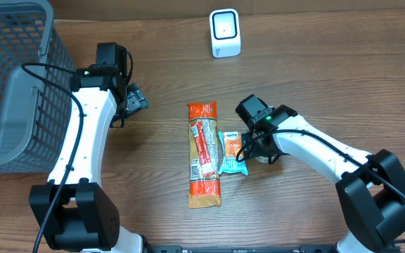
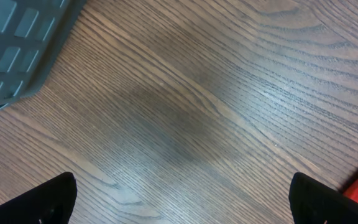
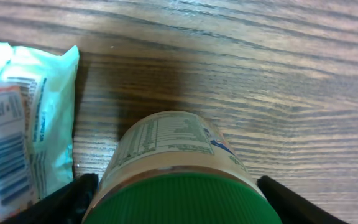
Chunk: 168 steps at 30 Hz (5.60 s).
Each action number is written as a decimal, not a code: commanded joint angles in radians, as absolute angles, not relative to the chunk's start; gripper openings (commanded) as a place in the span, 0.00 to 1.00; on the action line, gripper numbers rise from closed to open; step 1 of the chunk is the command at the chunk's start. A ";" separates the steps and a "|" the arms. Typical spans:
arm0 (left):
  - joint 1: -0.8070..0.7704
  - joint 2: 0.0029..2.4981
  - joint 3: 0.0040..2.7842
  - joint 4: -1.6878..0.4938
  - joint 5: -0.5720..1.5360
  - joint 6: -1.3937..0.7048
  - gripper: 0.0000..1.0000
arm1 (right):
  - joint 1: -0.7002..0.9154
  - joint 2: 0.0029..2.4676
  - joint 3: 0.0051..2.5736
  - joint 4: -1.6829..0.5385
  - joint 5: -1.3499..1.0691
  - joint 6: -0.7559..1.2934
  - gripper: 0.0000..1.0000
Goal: Scan the item barcode
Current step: 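Lower the right gripper and grasp the green-lidded jar, then lift the jar and carry it toward the white barcode scanner, then hold the jar label in front of the scanner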
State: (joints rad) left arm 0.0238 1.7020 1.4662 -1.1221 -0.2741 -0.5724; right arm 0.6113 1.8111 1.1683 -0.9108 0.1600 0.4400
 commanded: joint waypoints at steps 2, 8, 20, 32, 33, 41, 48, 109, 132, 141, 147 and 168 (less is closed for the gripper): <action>0.019 1.683 1.481 -1.121 -0.288 -0.561 1.00 | 0.615 1.809 1.164 -0.910 0.183 0.440 0.73; 0.019 1.683 1.481 -1.122 -0.288 -0.561 1.00 | 0.615 1.809 1.164 -0.909 0.183 0.440 0.51; 0.020 1.683 1.481 -1.121 -0.288 -0.561 1.00 | 0.615 1.809 1.164 -0.909 0.183 0.440 0.37; 0.020 1.683 1.481 -1.121 -0.288 -0.561 1.00 | 0.615 1.809 1.181 -0.917 0.183 0.410 0.15; 0.020 1.683 1.481 -1.121 -0.288 -0.561 1.00 | 0.615 1.809 1.187 -0.922 0.183 0.410 0.15; 0.020 1.683 1.481 -1.121 -0.288 -0.561 1.00 | 0.609 1.808 1.273 -1.007 0.182 0.391 0.16; 0.020 1.683 1.481 -1.121 -0.288 -0.561 1.00 | 0.583 1.789 1.398 -1.122 0.176 0.387 0.14; 0.019 1.683 1.481 -1.121 -0.288 -0.561 1.00 | 0.546 2.288 2.317 -0.738 0.218 0.257 0.15; 0.019 1.683 1.481 -1.121 -0.288 -0.561 1.00 | 0.415 2.504 2.316 -0.252 0.065 0.315 0.15; 0.019 1.683 1.481 -1.121 -0.288 -0.561 1.00 | 0.415 2.547 2.316 -0.117 0.065 0.420 0.15; 0.019 1.683 1.481 -1.121 -0.288 -0.561 1.00 | 0.414 2.550 2.316 -0.033 0.074 0.419 0.15; 0.019 1.683 1.481 -1.121 -0.288 -0.561 1.00 | 0.397 2.664 2.316 0.014 0.104 0.416 0.15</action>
